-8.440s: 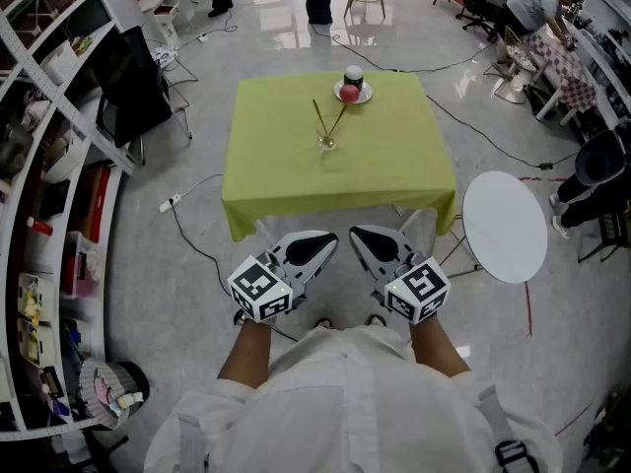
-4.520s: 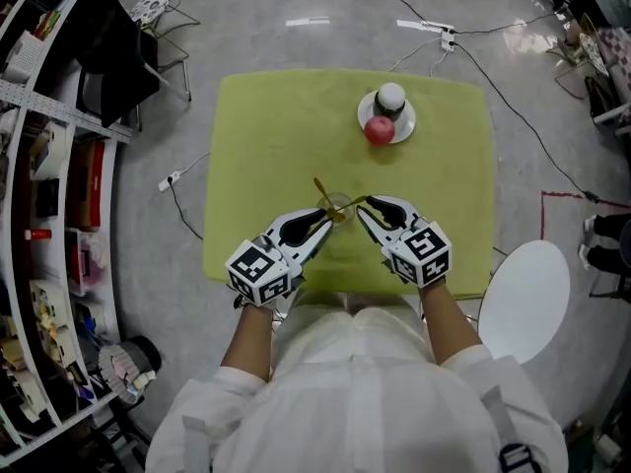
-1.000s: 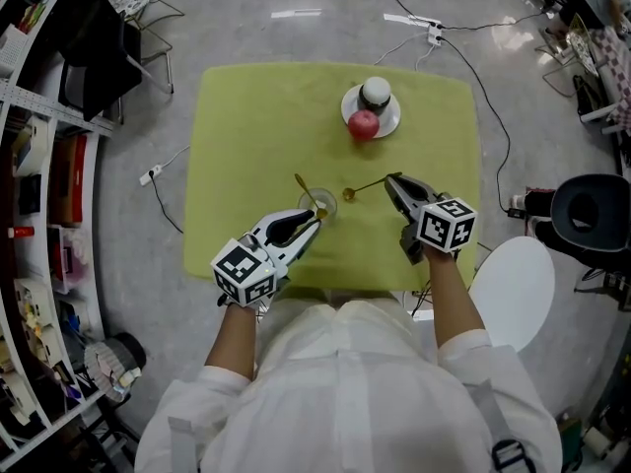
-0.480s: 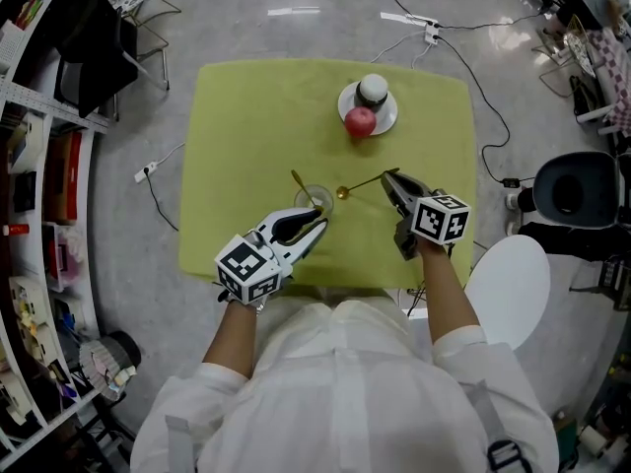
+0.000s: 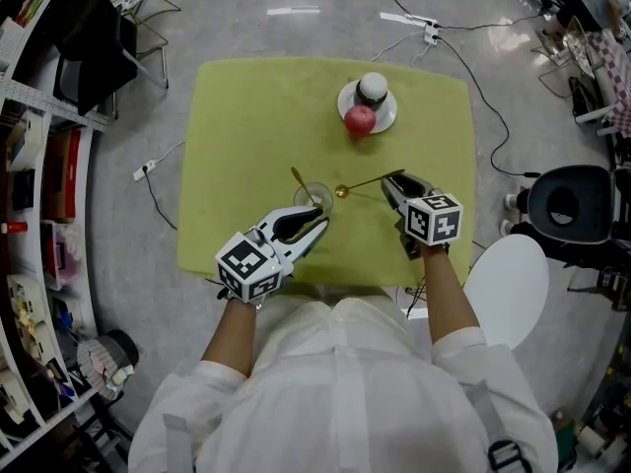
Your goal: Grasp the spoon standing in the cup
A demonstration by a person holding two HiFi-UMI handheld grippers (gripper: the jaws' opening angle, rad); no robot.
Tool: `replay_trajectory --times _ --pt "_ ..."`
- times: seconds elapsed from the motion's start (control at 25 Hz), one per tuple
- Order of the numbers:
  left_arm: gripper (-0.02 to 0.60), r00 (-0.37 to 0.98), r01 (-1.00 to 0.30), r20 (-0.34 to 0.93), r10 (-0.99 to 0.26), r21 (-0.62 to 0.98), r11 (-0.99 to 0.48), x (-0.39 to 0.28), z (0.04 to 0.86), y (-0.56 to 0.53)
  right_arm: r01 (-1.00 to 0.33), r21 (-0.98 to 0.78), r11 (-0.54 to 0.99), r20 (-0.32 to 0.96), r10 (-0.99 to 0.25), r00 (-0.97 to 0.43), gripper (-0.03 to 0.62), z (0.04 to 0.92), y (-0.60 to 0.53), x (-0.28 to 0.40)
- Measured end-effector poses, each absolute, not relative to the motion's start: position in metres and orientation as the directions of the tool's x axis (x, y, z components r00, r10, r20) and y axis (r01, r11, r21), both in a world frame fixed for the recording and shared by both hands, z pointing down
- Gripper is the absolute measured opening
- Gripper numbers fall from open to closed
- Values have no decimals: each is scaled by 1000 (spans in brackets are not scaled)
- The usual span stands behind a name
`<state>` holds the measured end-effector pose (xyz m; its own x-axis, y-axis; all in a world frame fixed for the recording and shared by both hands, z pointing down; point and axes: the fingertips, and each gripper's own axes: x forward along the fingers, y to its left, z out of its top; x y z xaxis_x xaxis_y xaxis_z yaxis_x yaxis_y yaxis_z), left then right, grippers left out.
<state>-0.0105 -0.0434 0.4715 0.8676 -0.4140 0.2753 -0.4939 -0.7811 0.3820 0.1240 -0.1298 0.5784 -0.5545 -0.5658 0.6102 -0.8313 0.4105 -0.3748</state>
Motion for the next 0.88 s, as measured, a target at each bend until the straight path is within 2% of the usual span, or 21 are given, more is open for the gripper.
replay_trajectory --times 0.24,0.56,0.88 --pt "66 872 -485 276 -405 378 -788 -7 472 -42 -855 -251 454 731 -490 -475 115 591 -118 136" --pt "66 876 -477 276 -395 379 -793 -3 472 -41 -844 -114 523 829 -418 -371 115 603 -100 150" --pt "66 873 -484 274 -405 378 -789 -1 471 -43 -868 -77 490 828 -453 -330 114 595 -93 173"
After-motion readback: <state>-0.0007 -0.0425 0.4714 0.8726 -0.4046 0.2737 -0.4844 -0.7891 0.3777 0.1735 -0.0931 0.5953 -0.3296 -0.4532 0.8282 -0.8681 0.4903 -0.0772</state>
